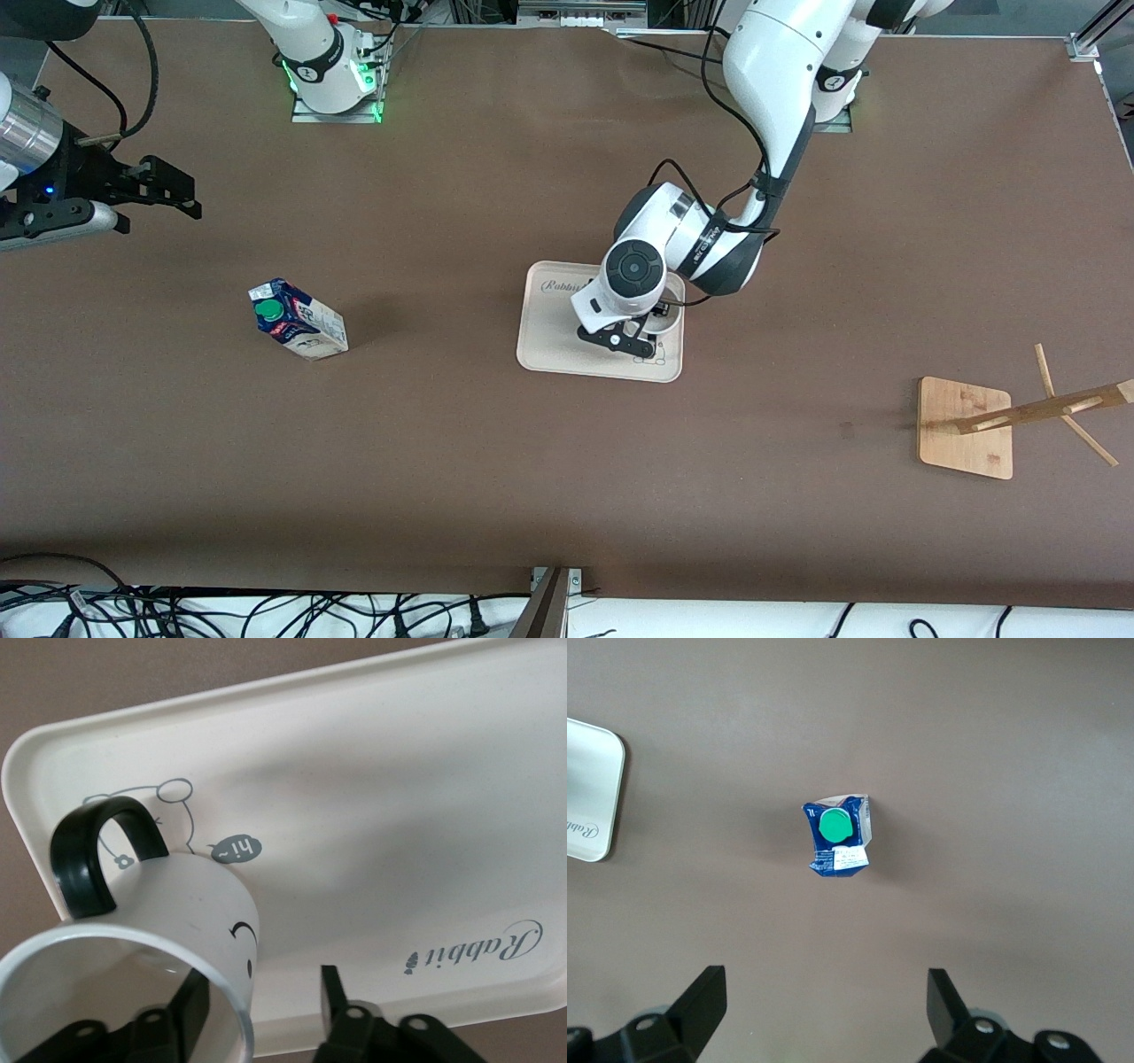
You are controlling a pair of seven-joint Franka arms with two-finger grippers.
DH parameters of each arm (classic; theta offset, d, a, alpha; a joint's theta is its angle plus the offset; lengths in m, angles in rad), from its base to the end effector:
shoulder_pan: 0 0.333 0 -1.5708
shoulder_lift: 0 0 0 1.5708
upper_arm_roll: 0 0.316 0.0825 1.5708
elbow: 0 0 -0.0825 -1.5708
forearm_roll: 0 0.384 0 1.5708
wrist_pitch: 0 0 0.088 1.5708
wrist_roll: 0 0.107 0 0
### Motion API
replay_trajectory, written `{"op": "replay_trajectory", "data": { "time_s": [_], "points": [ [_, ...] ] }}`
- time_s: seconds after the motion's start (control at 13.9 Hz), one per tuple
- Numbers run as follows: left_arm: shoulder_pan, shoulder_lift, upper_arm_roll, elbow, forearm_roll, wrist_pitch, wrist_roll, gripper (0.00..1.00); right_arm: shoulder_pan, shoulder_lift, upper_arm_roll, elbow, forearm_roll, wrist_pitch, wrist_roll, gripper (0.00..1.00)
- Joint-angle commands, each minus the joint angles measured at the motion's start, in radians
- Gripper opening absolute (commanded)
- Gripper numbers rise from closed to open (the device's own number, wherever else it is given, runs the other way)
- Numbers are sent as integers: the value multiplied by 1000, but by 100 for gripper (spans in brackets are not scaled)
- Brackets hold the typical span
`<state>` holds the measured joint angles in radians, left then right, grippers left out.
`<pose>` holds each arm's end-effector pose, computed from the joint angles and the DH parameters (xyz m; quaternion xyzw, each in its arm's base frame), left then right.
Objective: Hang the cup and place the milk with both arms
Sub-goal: 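Grasp the white mug rim with the left gripper while the right gripper retracts, then lift the mug and carry it to the wooden stand with the left gripper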
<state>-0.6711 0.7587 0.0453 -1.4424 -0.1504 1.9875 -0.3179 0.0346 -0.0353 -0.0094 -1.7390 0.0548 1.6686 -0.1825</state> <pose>0.5586 -0.4217 0.2234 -0.9860 0.1196 0.1165 0.0045 0.5467 0.0191 0.5727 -0.9944 -0.1005 0.0153 0.0287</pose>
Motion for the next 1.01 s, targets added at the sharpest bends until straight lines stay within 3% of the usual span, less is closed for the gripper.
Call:
{"op": "replay_trajectory", "data": {
  "time_s": [0.0, 0.36, 0.58, 0.79, 0.94],
  "points": [
    [-2, 4, 4, 7, 25, -7, -67, 0, -21, -8, 23, 12, -16, 0, -2, 100],
    [28, 1, 11, 23, 8, -58, -81, 0, -18, 14, 25, 82, -56, -32, -8, 100],
    [48, -16, 51, 143, 11, -253, -82, 0, -19, 90, 22, 119, -32, -27, 26, 100],
    [51, -90, 90, 288, 14, -534, -85, 0, -9, 118, 23, 171, 2, -23, 12, 100],
    [57, -157, 114, 333, 23, -630, -73, 0, -15, 127, 19, 167, 0, -13, 8, 100]
  ]
}}
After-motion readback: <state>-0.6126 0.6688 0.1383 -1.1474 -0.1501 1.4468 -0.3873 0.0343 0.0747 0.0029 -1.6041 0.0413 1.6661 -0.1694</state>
